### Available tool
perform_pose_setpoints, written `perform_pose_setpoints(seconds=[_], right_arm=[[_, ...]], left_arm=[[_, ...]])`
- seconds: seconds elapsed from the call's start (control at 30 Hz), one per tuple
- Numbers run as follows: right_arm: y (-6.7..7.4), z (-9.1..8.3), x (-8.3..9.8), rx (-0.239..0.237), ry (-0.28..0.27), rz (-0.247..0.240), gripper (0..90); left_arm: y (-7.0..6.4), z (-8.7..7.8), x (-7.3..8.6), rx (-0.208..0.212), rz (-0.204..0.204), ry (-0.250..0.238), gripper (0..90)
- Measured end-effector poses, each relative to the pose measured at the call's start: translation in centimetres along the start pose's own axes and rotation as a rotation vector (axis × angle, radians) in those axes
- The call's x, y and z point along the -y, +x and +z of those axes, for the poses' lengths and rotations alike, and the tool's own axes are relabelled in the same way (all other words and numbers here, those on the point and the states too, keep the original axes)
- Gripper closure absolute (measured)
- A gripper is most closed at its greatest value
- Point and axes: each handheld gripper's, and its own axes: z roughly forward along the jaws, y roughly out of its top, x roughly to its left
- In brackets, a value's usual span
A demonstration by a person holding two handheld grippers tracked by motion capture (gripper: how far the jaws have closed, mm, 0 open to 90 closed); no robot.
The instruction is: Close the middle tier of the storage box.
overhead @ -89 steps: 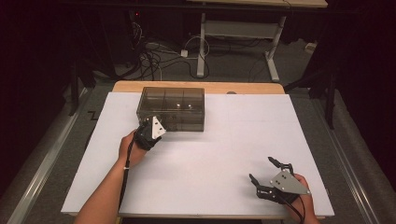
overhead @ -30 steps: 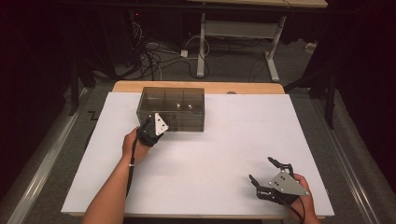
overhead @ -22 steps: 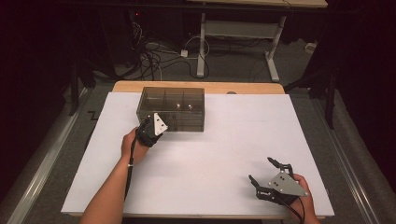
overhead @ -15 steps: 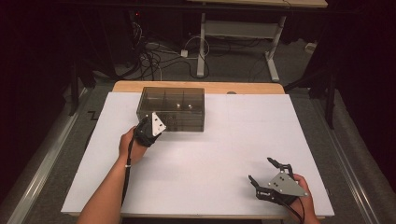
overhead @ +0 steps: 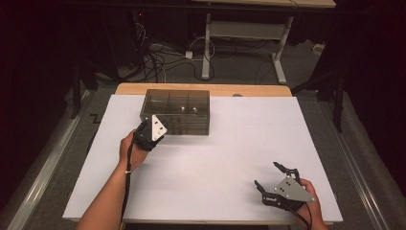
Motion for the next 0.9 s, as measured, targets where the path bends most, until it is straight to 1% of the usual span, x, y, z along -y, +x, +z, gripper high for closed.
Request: perform_pose_setpoints(seconds=[0.03, 0.07, 0.13, 0.17, 0.2, 0.27, 0.4, 0.47, 0.53, 0.57, 0.6, 0.67, 0.73, 0.77, 0.8, 0.87, 0.9], right_arm=[[0.0, 0.0, 0.0, -0.001, 0.000, 0.001, 16.8], [0.0, 0.0, 0.0, -0.001, 0.001, 0.001, 16.8], [0.0, 0.0, 0.0, -0.002, 0.002, 0.000, 16.8], [0.0, 0.0, 0.0, -0.002, 0.002, 0.000, 16.8], [0.0, 0.0, 0.0, -0.002, 0.002, 0.000, 16.8], [0.0, 0.0, 0.0, -0.003, 0.001, 0.001, 16.8], [0.1, 0.0, 0.0, -0.006, 0.003, -0.002, 16.8], [0.1, 0.0, 0.0, -0.006, 0.003, -0.002, 16.8], [0.1, 0.1, 0.0, -0.006, 0.003, 0.000, 16.8], [0.1, 0.1, 0.0, -0.006, 0.004, 0.000, 16.8], [0.1, 0.1, 0.0, -0.007, 0.004, 0.000, 16.8], [0.2, 0.1, 0.0, -0.008, 0.003, -0.001, 16.8], [0.2, 0.1, -0.1, -0.008, 0.003, 0.000, 16.8], [0.2, 0.1, 0.0, -0.008, 0.003, 0.000, 16.8], [0.1, 0.1, 0.0, -0.008, 0.004, 0.000, 16.8], [0.1, 0.1, 0.0, -0.008, 0.003, 0.000, 16.8], [0.1, 0.0, -0.1, -0.007, 0.002, 0.000, 16.8]], left_arm=[[0.0, -0.1, 0.0, 0.001, -0.001, -0.003, 81.4], [-0.1, -0.1, -0.1, 0.001, 0.000, -0.004, 79.2], [-0.2, -0.3, -0.2, 0.003, 0.007, -0.019, 78.2], [-0.3, -0.5, -0.3, 0.001, 0.012, -0.026, 74.0], [-0.3, -0.6, -0.4, 0.002, 0.017, -0.033, 72.6], [-0.4, -0.7, -0.6, 0.002, 0.025, -0.040, 65.4], [-0.7, -0.9, -0.7, 0.013, 0.030, -0.049, 56.3], [-0.8, -1.0, -0.8, 0.011, 0.026, -0.057, 51.5], [-1.0, -1.2, -0.9, -0.017, 0.020, -0.072, 42.3], [-1.0, -1.3, -1.0, -0.020, 0.020, -0.075, 39.8], [-1.0, -1.4, -1.0, -0.019, 0.019, -0.079, 38.9], [-1.2, -1.4, -1.1, -0.024, 0.016, -0.082, 33.8], [-1.3, -1.6, -1.2, -0.012, 0.001, -0.099, 28.8], [-1.4, -1.6, -1.3, -0.035, -0.008, -0.097, 25.5], [-1.6, -1.6, -1.3, -0.039, -0.008, -0.094, 23.4], [-1.7, -1.8, -1.4, -0.020, -0.010, -0.106, 22.6], [-1.9, -1.9, -1.5, -0.016, -0.011, -0.109, 20.2]])
